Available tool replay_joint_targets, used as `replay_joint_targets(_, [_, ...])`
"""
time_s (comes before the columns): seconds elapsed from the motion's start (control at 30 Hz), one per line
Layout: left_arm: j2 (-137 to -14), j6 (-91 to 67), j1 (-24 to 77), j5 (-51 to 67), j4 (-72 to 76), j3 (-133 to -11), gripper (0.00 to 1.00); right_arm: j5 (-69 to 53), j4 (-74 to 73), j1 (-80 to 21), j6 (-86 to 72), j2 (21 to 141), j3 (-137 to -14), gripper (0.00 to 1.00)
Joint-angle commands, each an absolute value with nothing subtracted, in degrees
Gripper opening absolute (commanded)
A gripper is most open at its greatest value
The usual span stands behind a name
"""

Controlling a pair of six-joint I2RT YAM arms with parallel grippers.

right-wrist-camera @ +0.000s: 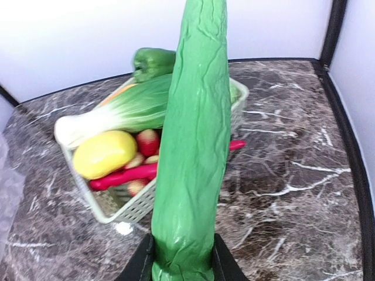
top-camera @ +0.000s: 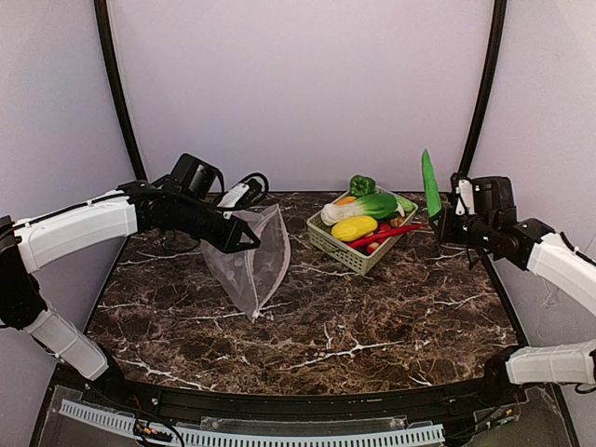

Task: Place the food in the zip-top bag and seal the zipper
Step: Pick up the fake vegetable from the corner of the board, then place the fake vegetable in the zipper food storage bag.

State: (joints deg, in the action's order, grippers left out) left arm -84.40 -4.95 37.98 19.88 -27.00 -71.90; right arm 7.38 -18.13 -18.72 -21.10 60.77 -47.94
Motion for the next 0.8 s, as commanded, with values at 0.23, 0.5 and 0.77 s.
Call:
replay_joint_targets(0.23, [-82.4, -4.0, 37.6, 18.3, -26.4, -70.3, 0.01, -10.5, -27.7, -37.0, -19.7, 61.3, -58.8, 0.15])
replay_joint_targets(0.5, [-81.8, -3.8, 37.6, 16.4, -25.1, -69.3, 0.01, -15.8, -32.1, -53.8, -25.0, 67.5, -66.6, 0.15])
replay_joint_targets(0.77, [-82.2, -4.6, 37.2, 14.3, -25.1, -69.0, 0.01, -16.1, -34.3, -60.4, -29.8, 64.8, -66.4, 0.15])
